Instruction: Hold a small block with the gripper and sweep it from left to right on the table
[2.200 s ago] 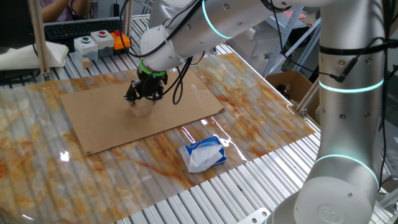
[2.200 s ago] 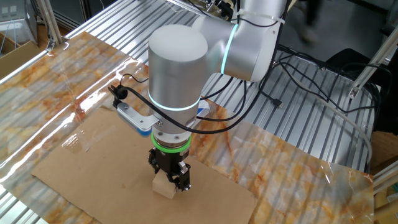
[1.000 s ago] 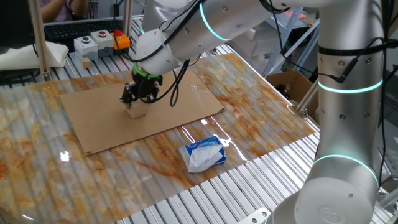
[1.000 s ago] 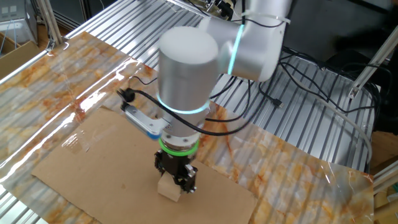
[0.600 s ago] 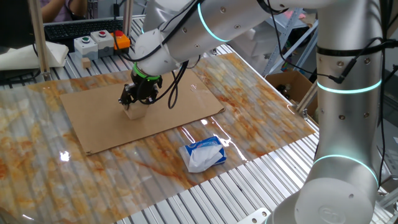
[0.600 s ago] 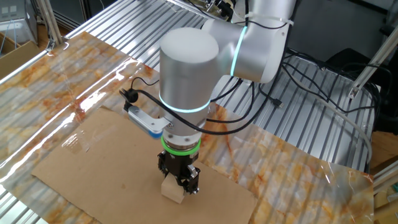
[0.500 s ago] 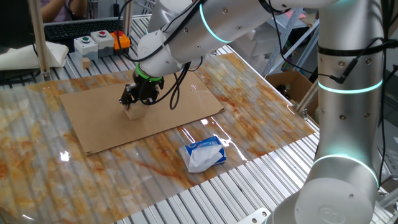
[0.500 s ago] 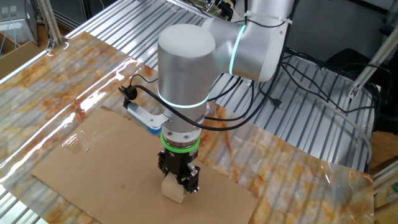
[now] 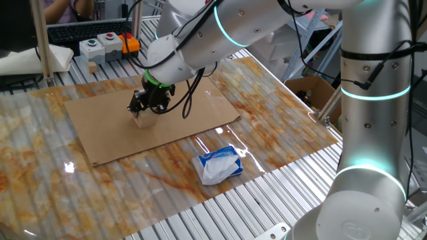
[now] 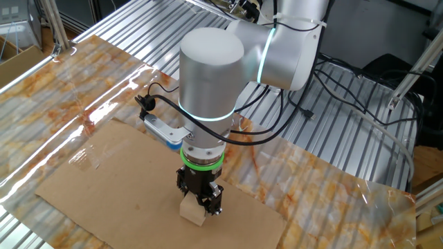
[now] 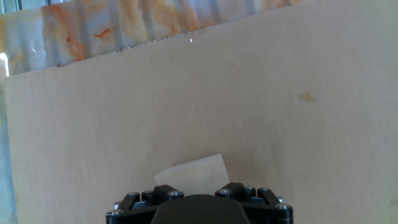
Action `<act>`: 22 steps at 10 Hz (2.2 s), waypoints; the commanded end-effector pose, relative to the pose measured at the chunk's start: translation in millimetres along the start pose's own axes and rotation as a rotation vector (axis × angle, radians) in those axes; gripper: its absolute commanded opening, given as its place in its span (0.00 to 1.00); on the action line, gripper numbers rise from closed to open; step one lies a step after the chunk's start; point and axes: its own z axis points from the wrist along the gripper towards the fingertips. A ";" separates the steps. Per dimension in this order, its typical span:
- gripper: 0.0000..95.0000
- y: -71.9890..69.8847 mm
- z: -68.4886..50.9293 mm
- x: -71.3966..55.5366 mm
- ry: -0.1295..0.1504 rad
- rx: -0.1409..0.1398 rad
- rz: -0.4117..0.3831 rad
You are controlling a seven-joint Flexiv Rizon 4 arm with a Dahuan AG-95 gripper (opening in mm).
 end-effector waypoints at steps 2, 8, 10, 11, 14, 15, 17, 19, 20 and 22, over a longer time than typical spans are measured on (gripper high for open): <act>0.20 -0.1 4.1 0.3 -0.005 -0.002 0.000; 0.00 -0.1 4.1 0.3 -0.011 -0.001 -0.007; 0.00 -0.1 4.1 0.3 -0.013 -0.003 -0.006; 0.00 -0.1 4.1 0.3 -0.013 -0.001 -0.007; 0.00 -0.1 4.1 0.3 -0.015 -0.014 0.003; 0.00 -0.1 4.1 0.3 -0.020 -0.023 -0.002; 0.00 -0.1 4.1 0.3 -0.023 -0.014 -0.018; 0.00 -0.1 4.1 0.3 -0.013 -0.011 -0.043; 0.00 -0.1 4.1 0.3 -0.009 -0.003 -0.063; 0.00 -0.1 4.1 0.3 -0.001 0.010 -0.135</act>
